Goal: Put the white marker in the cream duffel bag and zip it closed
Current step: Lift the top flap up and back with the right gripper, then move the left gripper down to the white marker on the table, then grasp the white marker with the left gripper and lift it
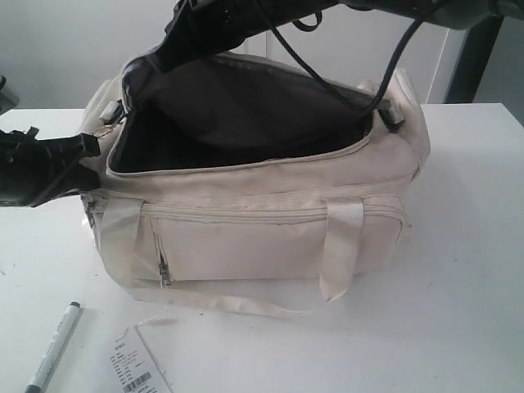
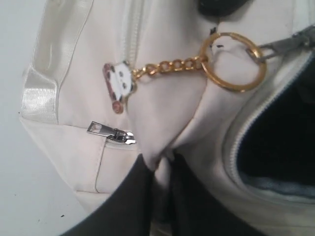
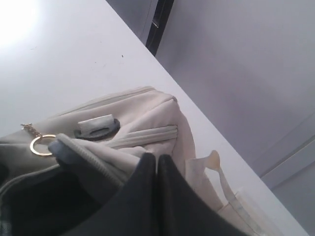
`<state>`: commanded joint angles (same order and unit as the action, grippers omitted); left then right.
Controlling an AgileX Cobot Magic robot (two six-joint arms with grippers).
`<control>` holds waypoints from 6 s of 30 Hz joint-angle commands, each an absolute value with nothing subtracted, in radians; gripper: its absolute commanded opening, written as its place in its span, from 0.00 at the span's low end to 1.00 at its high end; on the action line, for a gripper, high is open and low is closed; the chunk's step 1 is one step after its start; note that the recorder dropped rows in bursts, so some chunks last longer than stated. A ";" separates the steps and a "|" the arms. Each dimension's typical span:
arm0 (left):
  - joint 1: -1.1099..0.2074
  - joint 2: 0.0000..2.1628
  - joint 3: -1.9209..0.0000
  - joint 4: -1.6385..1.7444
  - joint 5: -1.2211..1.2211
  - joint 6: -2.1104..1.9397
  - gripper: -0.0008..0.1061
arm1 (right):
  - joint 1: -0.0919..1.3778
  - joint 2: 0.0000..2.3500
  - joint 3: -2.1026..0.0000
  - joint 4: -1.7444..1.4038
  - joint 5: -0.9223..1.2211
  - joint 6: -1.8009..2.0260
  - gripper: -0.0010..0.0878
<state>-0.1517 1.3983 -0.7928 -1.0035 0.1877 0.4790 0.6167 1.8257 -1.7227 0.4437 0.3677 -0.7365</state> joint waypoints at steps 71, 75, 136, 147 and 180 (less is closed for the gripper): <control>-0.152 0.957 -0.793 -0.429 0.786 0.435 0.01 | 0.617 1.754 -1.723 0.446 0.169 -0.744 0.01; -0.152 0.961 -0.793 -0.320 0.881 0.325 0.01 | 0.617 1.754 -1.723 0.446 0.169 -0.744 0.01; -0.342 1.497 -0.651 -0.014 0.382 -0.115 0.53 | 0.617 1.754 -1.723 0.446 0.167 -0.744 0.01; -0.342 1.512 -0.554 -0.025 0.229 -0.140 0.53 | 0.617 1.754 -1.723 0.446 0.167 -0.744 0.01; -0.342 1.235 -0.548 -0.032 0.330 -0.187 0.01 | 0.617 1.754 -1.723 0.446 0.167 -0.744 0.01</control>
